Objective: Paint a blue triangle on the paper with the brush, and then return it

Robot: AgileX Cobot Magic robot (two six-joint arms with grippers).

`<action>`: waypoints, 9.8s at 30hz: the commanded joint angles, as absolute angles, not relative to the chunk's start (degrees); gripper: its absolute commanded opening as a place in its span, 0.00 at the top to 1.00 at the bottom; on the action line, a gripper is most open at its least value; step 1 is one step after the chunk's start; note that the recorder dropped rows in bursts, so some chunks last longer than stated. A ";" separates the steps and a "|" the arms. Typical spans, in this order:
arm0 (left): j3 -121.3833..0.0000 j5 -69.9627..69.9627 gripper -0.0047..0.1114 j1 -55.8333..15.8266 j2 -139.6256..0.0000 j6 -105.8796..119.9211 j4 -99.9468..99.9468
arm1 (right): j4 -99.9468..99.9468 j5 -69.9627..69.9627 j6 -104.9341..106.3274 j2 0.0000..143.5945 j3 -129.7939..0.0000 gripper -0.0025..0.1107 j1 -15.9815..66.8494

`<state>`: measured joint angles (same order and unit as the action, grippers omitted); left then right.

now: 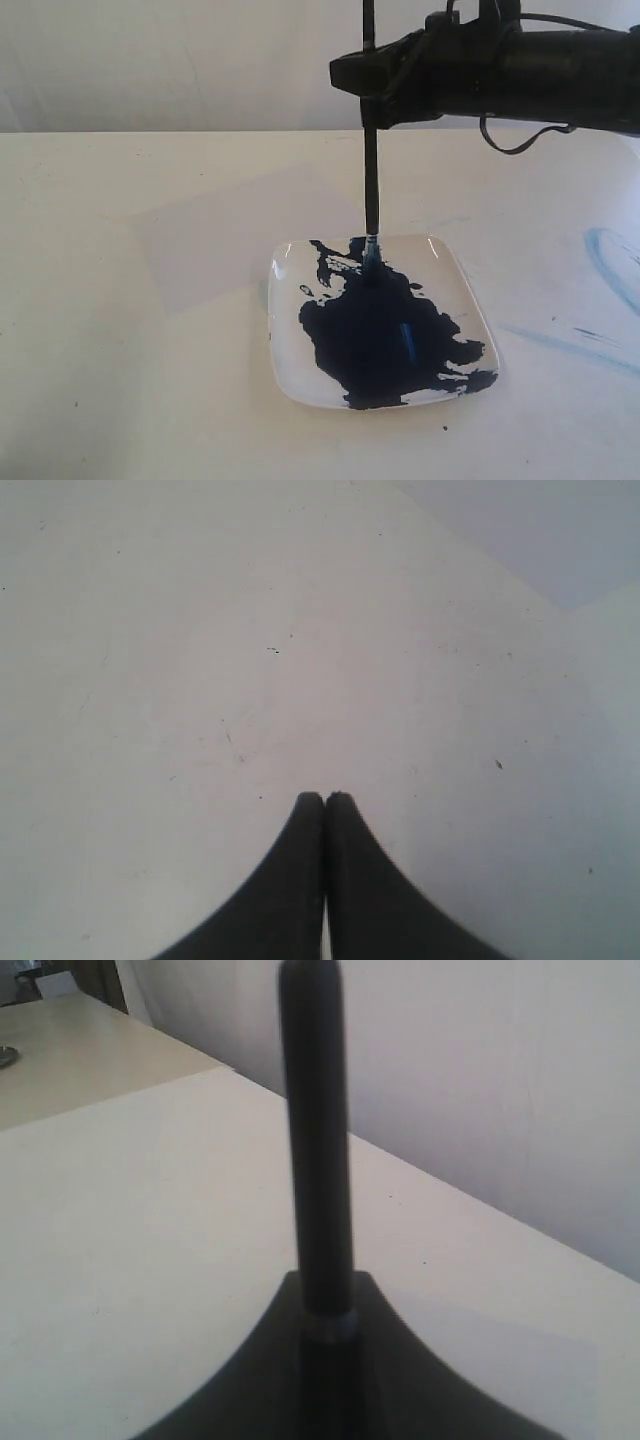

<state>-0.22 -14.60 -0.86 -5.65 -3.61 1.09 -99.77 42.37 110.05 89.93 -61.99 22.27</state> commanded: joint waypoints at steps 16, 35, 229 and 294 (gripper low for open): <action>0.00 -14.65 0.96 -1.34 -5.91 -3.60 0.93 | -99.95 41.11 112.69 85.63 -56.53 0.98 22.23; 0.00 -14.65 0.96 -1.34 -5.91 -3.60 0.93 | -99.95 44.50 107.20 85.63 -55.83 0.98 22.23; 0.00 24.31 0.96 -1.34 -5.91 -3.69 0.93 | 41.76 -41.83 -36.46 81.26 -46.77 0.98 29.59; -110.83 69.96 0.96 7.92 -125.35 -119.12 99.95 | 38.74 -37.33 -34.69 81.53 -46.77 0.98 29.59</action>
